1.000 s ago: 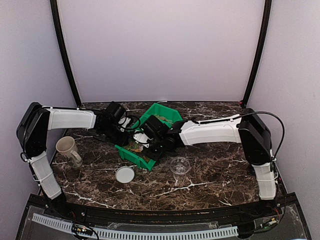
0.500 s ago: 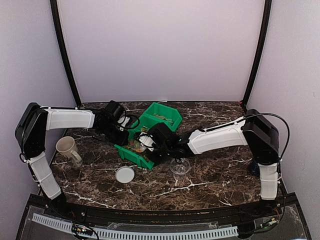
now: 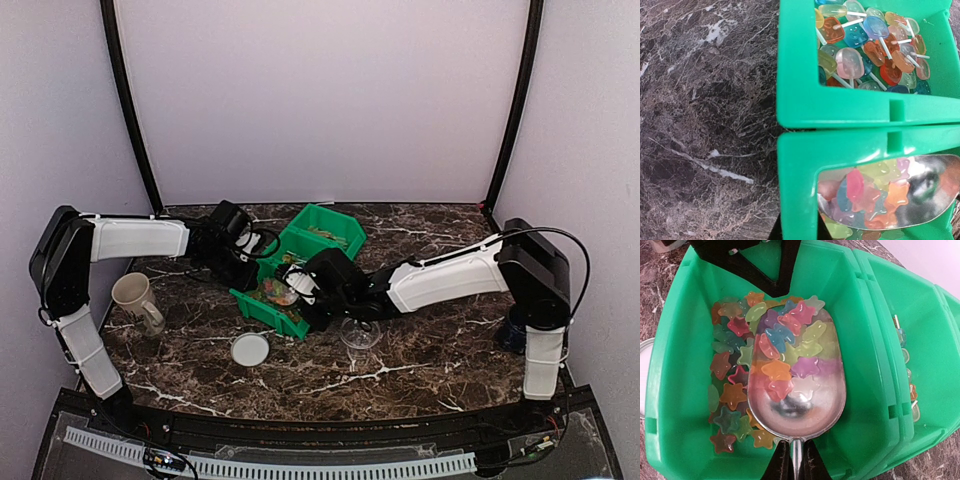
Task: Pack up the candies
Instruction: Scoop the fake candies from the plate.
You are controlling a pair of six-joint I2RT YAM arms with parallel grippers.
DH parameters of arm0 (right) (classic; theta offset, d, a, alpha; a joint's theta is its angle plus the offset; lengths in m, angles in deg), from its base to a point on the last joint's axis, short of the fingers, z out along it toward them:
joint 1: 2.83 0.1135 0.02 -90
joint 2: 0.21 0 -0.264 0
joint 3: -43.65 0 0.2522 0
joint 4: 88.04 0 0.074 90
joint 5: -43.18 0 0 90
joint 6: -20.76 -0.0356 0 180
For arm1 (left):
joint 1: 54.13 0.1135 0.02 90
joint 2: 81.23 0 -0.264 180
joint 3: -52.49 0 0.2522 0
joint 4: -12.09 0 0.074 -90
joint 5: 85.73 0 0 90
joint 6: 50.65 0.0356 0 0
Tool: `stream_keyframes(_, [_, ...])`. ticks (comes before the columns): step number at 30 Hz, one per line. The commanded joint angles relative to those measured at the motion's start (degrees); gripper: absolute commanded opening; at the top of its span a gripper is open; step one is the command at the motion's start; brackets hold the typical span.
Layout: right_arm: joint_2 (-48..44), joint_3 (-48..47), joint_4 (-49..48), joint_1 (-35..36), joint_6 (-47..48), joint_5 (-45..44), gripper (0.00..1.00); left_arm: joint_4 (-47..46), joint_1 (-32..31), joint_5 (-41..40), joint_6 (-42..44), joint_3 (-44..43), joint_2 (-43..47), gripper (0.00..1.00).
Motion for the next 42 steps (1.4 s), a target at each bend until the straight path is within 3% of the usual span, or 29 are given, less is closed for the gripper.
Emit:
stream_keyframes(1, [-2.4,3.4,0.0,-0.8,-1.0,-1.7,0.0,-7.6,1.0,3.8,-1.9,-3.4,6.8,0.0])
stream_keyframes(15, [-5.8,10.3,-8.3,-1.5,-1.0,0.1,0.0,-7.5,1.5,4.9,-2.4,-3.5,6.1,0.0])
stream_keyframes(42, [-10.4,25.7,-37.0,-2.7,-0.2,3.2,0.0,-8.5,1.6,8.4,-2.7,-3.3,5.7,0.0])
